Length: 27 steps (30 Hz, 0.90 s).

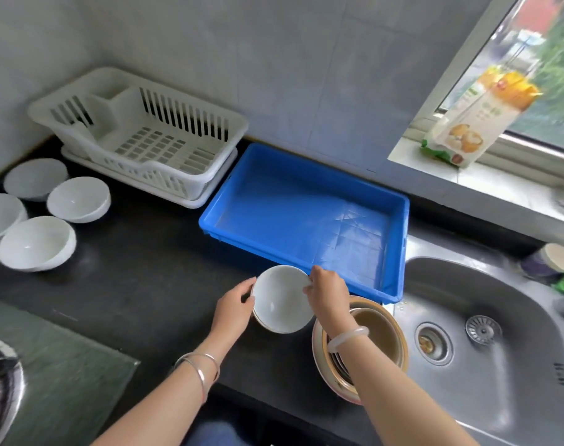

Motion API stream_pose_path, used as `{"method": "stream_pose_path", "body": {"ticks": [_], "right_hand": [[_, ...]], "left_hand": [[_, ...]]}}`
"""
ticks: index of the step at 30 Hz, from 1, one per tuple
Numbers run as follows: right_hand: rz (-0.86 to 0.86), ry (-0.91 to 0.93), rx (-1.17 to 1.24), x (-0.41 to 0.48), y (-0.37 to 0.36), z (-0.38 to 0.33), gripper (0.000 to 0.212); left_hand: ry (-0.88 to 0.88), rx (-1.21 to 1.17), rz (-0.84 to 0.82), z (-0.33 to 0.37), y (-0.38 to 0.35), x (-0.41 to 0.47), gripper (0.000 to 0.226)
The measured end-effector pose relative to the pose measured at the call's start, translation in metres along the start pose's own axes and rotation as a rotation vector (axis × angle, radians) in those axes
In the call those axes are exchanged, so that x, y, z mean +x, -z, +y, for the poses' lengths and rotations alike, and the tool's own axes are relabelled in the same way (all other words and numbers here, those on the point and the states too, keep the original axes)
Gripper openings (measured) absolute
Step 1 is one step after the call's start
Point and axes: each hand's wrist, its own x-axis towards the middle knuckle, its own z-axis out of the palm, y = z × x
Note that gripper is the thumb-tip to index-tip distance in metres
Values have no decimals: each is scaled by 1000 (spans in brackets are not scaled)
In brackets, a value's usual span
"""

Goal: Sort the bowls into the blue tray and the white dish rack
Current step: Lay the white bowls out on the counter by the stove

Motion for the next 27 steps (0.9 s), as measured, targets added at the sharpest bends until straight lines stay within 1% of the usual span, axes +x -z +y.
{"method": "stream_pose_path", "body": {"ticks": [2, 7, 12, 17, 22, 27], "right_hand": [[18, 13, -16, 1, 2, 0, 17], [8, 27, 14, -2, 8, 3, 18], [1, -30, 131, 1, 23, 11, 17], [-4, -64, 313, 7, 47, 21, 26], [-45, -92, 461, 4, 50, 18, 27], [-68, -82, 583, 6, 49, 0, 22]], "left_hand": [[39, -69, -21, -1, 1, 0, 38], [135, -204, -59, -3, 3, 1, 36], [191, -230, -147, -5, 8, 4, 38], [249, -274, -213, -4, 5, 9, 44], [257, -318, -174, -3, 5, 10, 45], [264, -402, -40, -7, 37, 8, 38]]}}
